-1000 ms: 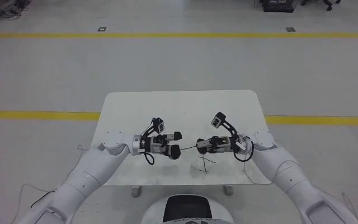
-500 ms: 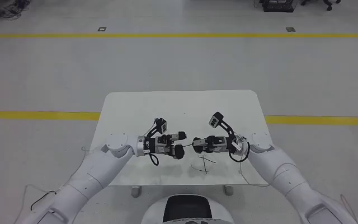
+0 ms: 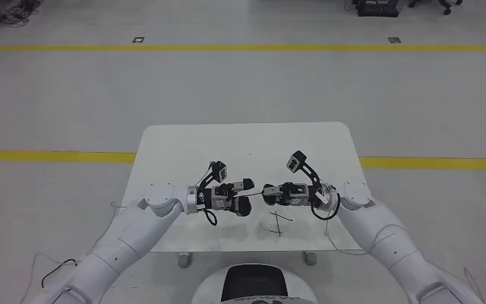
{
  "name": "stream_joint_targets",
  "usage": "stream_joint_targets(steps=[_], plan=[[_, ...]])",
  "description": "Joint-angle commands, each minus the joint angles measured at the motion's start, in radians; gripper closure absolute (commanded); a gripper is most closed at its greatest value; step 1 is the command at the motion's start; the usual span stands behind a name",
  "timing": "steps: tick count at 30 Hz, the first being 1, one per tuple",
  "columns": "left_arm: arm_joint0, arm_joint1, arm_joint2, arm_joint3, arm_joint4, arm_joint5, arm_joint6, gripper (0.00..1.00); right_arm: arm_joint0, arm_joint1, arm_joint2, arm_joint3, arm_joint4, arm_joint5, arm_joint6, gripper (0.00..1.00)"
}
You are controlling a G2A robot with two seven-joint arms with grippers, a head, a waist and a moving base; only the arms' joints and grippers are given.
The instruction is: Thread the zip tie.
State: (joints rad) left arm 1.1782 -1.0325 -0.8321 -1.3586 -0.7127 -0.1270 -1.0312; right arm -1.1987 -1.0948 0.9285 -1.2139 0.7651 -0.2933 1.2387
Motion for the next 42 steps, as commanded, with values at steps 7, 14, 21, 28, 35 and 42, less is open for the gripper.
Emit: stream_joint_targets(steps=[7, 14, 21, 28, 35, 42], plan=[[0.002, 0.000, -0.008, 0.005, -0.016, 0.000, -0.006, 0.00, -0.001, -0.004, 0.006, 0.007, -0.008, 0.005, 0.000, 1.00], [0.002, 0.000, -0.008, 0.005, -0.016, 0.007, -0.009, 0.00, -0.003, -0.008, 0.011, 0.008, -0.011, 0.006, 0.005, 1.00], [-0.009, -0.007, 0.004, 0.017, -0.049, 0.027, -0.032, 0.00, -0.002, -0.012, 0.015, 0.014, -0.004, 0.020, 0.017, 1.00], [-0.019, -0.009, -0.004, 0.037, -0.051, 0.008, -0.034, 0.00, 0.013, -0.014, 0.024, 0.023, -0.026, 0.033, 0.013, 1.00], [-0.018, -0.011, 0.003, 0.035, -0.035, 0.010, -0.027, 0.00, 0.008, -0.019, 0.024, 0.021, -0.023, 0.032, 0.016, 1.00], [-0.012, -0.010, 0.000, 0.028, -0.027, 0.009, -0.021, 0.00, 0.007, -0.023, 0.024, 0.029, -0.022, 0.026, 0.025, 1.00]])
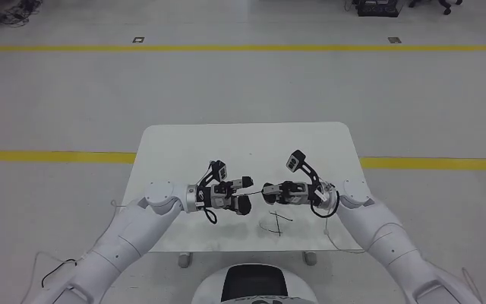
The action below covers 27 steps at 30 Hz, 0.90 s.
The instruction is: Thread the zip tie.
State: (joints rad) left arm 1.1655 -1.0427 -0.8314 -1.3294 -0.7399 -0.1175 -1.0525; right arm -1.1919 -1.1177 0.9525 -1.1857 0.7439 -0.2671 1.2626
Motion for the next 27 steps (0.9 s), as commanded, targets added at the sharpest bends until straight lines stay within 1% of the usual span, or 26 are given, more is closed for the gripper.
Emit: stream_joint_targets(steps=[1, 9, 22, 26, 27], plan=[[0.003, 0.001, -0.002, -0.003, 0.001, 0.000, 0.000, 0.00, 0.000, -0.001, 0.001, 0.001, -0.002, 0.000, 0.002, 1.00], [0.008, 0.001, -0.001, -0.011, 0.008, 0.005, 0.005, 0.00, -0.006, -0.004, 0.003, 0.005, -0.005, -0.003, 0.007, 1.00], [0.001, -0.002, 0.007, -0.009, 0.018, 0.015, 0.005, 0.00, 0.000, -0.015, -0.004, 0.021, -0.009, -0.003, 0.011, 1.00], [-0.001, -0.003, 0.008, -0.008, 0.019, 0.015, 0.002, 0.09, 0.001, -0.017, -0.004, 0.026, -0.011, -0.003, 0.012, 1.00], [-0.001, -0.003, 0.009, -0.007, 0.020, 0.015, 0.001, 0.13, 0.001, -0.017, -0.004, 0.027, -0.012, -0.002, 0.011, 1.00]])
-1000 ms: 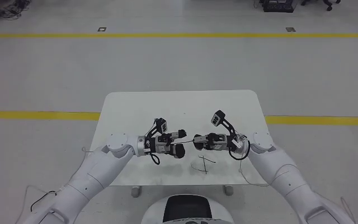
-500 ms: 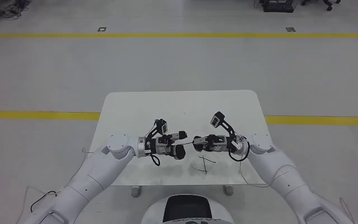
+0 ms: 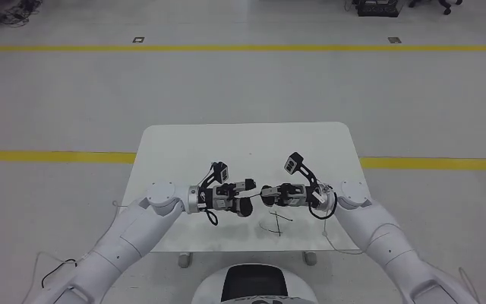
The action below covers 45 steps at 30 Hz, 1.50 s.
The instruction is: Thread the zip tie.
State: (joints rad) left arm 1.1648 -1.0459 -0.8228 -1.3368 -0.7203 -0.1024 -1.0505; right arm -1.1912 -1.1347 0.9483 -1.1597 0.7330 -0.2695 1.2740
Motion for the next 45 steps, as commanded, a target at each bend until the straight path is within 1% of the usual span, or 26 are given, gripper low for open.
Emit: stream_joint_targets(steps=[1, 4, 6, 9, 11, 13, 17, 20, 29, 32, 45], plan=[[0.000, 0.000, 0.000, 0.000, 0.000, 0.000, -0.001, 0.17, 0.000, -0.001, 0.001, 0.001, -0.003, 0.001, -0.001, 1.00], [-0.001, -0.001, 0.001, 0.001, 0.000, 0.000, -0.004, 0.30, -0.001, -0.001, 0.004, 0.003, -0.006, 0.001, -0.003, 1.00], [-0.002, -0.001, 0.002, 0.001, 0.002, 0.001, -0.005, 0.33, -0.002, -0.001, 0.007, 0.003, -0.007, 0.001, -0.004, 1.00], [-0.003, -0.001, 0.003, 0.000, 0.004, 0.002, -0.006, 0.42, -0.004, -0.001, 0.011, 0.004, -0.009, 0.003, -0.004, 1.00], [-0.003, -0.002, 0.004, 0.001, 0.007, 0.003, -0.005, 0.44, -0.005, -0.001, 0.012, 0.007, -0.011, 0.007, -0.004, 1.00], [-0.003, -0.002, 0.006, 0.003, 0.010, 0.003, -0.003, 0.53, -0.005, -0.002, 0.012, 0.010, -0.014, 0.012, -0.004, 1.00], [-0.004, -0.002, 0.006, 0.004, 0.011, 0.003, -0.001, 0.65, -0.004, -0.003, 0.011, 0.016, -0.022, 0.022, -0.004, 1.00], [-0.003, -0.003, 0.006, 0.004, 0.010, 0.002, -0.001, 0.68, -0.001, -0.004, 0.010, 0.021, -0.031, 0.033, -0.006, 1.00], [-0.003, -0.003, 0.007, 0.006, 0.010, 0.000, -0.004, 0.71, 0.008, -0.009, -0.002, 0.033, -0.052, 0.069, -0.010, 1.00], [-0.003, -0.003, 0.007, 0.008, 0.010, -0.001, -0.006, 0.76, 0.011, -0.011, -0.006, 0.037, -0.057, 0.077, -0.011, 1.00], [-0.005, -0.004, 0.007, 0.013, 0.012, -0.001, -0.003, 0.83, 0.016, -0.016, -0.010, 0.047, -0.065, 0.086, -0.012, 1.00]])
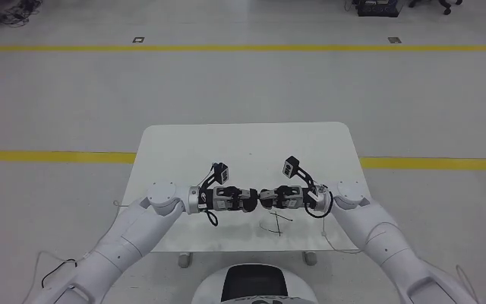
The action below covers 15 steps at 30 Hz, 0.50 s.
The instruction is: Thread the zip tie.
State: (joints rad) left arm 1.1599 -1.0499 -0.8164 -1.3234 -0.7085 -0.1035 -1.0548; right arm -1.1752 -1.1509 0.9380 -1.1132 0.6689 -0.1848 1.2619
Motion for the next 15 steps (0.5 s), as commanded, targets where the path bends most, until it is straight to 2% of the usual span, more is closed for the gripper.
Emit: stream_joint_targets(steps=[1, 15], plan=[[0.000, 0.000, 0.000, 0.000, 0.001, 0.001, 0.002, 0.84, 0.000, 0.000, 0.000, 0.001, -0.002, 0.002, 0.001, 1.00], [-0.004, -0.002, 0.002, 0.002, 0.007, 0.002, 0.015, 0.87, 0.003, -0.004, -0.001, 0.011, -0.011, 0.013, 0.000, 1.00]])
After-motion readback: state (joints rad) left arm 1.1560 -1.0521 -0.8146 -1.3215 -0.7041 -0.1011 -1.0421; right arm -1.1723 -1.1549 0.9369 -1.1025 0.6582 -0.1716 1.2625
